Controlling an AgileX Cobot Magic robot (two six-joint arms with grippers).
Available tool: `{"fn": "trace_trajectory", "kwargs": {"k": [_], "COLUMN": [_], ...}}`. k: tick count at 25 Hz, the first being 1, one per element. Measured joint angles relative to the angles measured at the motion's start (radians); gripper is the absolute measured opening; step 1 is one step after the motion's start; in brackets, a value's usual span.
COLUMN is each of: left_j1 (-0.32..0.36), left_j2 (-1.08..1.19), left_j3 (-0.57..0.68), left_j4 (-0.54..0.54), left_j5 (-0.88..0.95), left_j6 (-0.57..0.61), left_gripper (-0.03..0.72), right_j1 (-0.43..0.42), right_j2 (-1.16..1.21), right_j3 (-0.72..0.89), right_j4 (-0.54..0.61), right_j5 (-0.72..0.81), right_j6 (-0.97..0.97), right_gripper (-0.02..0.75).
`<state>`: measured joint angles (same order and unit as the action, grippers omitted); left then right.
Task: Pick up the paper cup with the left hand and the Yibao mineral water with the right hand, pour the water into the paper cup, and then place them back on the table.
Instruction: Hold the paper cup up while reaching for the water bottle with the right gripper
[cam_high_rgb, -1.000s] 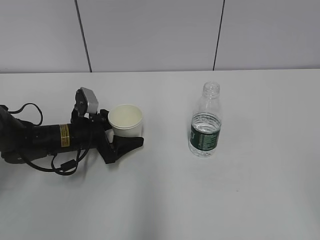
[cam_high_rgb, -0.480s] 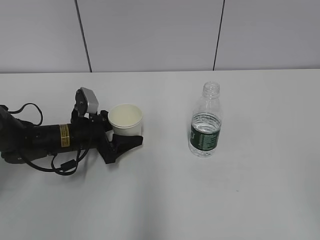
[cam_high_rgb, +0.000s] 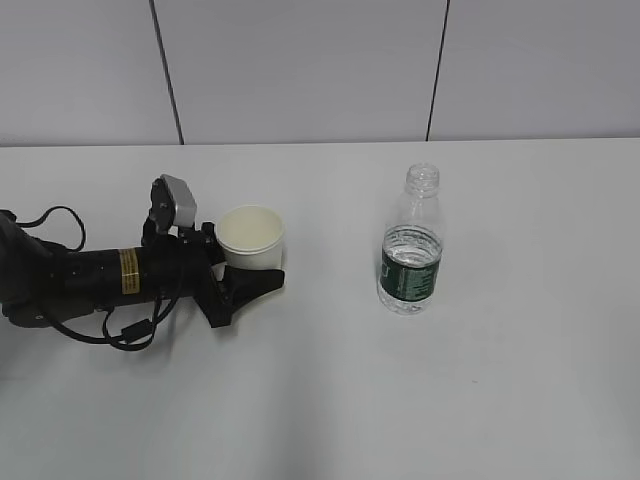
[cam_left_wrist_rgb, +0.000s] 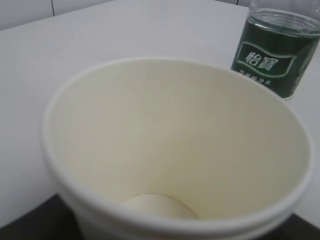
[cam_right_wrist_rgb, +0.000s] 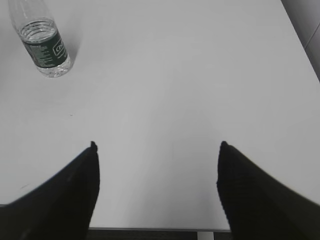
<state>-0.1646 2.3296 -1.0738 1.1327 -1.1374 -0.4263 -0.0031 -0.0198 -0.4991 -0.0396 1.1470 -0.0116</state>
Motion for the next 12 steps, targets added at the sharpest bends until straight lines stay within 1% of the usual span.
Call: {"fn": "trace_trajectory", "kwargs": {"k": [12], "left_j1": [0.000], "left_j2": [0.000], "left_j3": [0.000], "left_j4": [0.004], "left_j5": [0.000], "left_j6": [0.000], "left_gripper": [0.468], "right_j1": [0.000], "right_j2": [0.000], "right_j3": [0.000], "right_j4": [0.000], "right_j5": [0.000], "right_j6": [0.000], "right_gripper": [0.568]}}
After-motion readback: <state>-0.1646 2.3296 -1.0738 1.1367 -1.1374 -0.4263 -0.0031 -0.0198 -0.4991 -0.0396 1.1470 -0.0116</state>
